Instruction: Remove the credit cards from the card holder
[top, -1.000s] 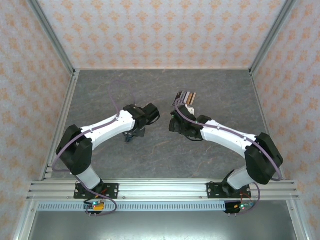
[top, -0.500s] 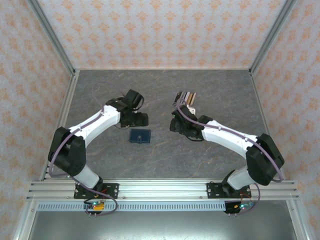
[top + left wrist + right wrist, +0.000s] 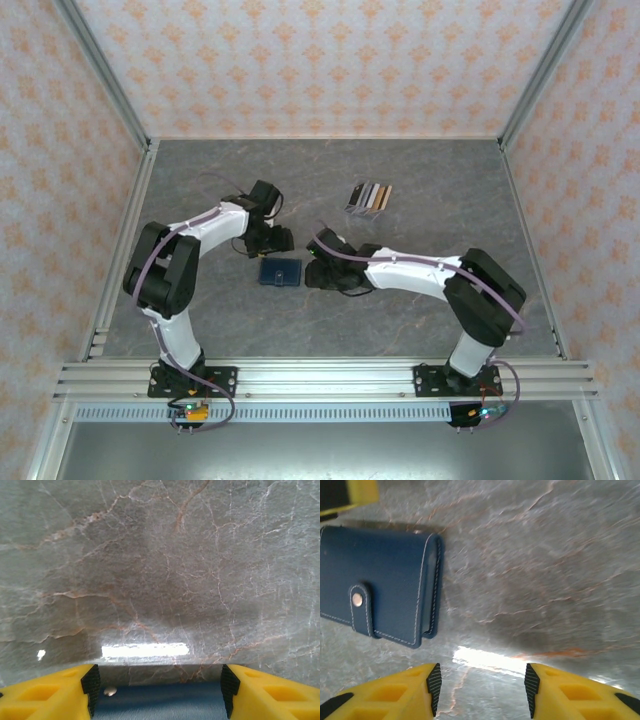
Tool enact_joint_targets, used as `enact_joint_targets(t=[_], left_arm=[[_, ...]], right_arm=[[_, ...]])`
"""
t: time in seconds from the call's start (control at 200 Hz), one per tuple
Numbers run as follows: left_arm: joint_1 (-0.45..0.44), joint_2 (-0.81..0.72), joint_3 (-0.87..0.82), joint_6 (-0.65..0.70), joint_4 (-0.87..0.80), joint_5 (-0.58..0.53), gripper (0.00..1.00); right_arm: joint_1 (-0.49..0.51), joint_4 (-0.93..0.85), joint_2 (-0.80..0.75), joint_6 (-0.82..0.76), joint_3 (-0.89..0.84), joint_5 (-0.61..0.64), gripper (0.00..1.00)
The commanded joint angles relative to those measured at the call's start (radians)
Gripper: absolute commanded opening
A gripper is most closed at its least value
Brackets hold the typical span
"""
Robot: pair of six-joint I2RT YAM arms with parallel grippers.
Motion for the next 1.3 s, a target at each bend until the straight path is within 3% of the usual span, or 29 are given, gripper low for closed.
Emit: enact_joint_targets(t=[0.0, 0.19, 0.385, 0.841, 1.126, 1.291], left_arm=[[0.005, -0.006, 0.013, 0.021, -0.004, 0.011, 0.67], [0.003, -0.087, -0.074, 0.020, -0.002, 0.031, 0.67], [-0.007, -0.140, -0.142, 0.043, -0.025, 0.066, 0.67], [-0.118, -0.292, -0.300, -0.059, 0.123, 0.211, 0.65], [-0.031, -0.377, -0.333, -0.099, 0.102, 0.127, 0.57], [-0.005, -0.377, -0.367, -0.114, 0.117, 0.125, 0.57]], right_arm=[[0.020, 0.043, 0.031, 0.037, 0.036, -0.035, 0.50], [0.030, 0.031, 0.053, 0.060, 0.044, -0.026, 0.50], [0.029, -0.049, 0.036, 0.071, 0.053, 0.070, 0.50], [0.030, -0.057, 0.016, 0.098, 0.037, 0.093, 0.45], [0.030, -0.031, 0.082, 0.071, 0.095, 0.005, 0.42], [0.030, 0.000, 0.114, 0.064, 0.101, -0.058, 0.46]])
